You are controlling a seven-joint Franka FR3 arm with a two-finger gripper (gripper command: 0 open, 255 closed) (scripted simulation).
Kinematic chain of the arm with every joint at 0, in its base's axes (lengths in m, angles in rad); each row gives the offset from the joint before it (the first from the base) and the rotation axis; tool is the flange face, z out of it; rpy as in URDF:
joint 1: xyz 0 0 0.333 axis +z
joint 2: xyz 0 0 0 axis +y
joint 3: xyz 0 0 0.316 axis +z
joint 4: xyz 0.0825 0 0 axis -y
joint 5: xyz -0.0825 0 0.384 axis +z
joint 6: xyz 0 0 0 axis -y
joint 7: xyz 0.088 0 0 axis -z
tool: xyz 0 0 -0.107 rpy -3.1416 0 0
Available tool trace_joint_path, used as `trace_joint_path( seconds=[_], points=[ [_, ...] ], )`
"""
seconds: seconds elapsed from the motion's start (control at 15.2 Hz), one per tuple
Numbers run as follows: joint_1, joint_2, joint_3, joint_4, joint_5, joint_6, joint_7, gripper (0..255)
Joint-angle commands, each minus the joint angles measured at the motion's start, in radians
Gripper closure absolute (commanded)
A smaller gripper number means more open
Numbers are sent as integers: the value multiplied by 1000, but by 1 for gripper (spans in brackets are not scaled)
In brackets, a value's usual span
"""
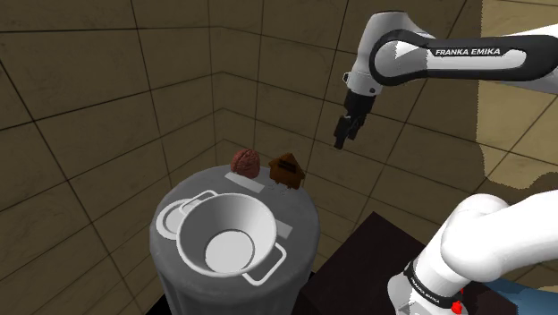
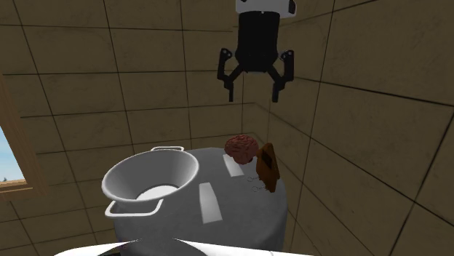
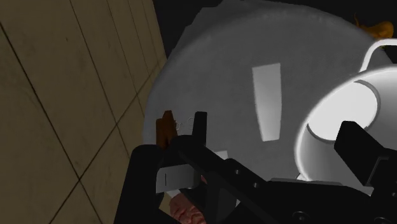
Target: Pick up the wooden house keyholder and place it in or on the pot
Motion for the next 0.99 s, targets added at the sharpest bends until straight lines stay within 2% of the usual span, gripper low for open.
trace_joint_path(
  seconds=[0.0, 0.46, 0.92],
  points=[
    [-1, 69, -16, 12, -5, 60, -34, 0],
    [-6, 319, -71, 102, -4, 225, -158, 0],
    [-14, 586, -105, 262, 34, 334, -284, 0]
  ],
)
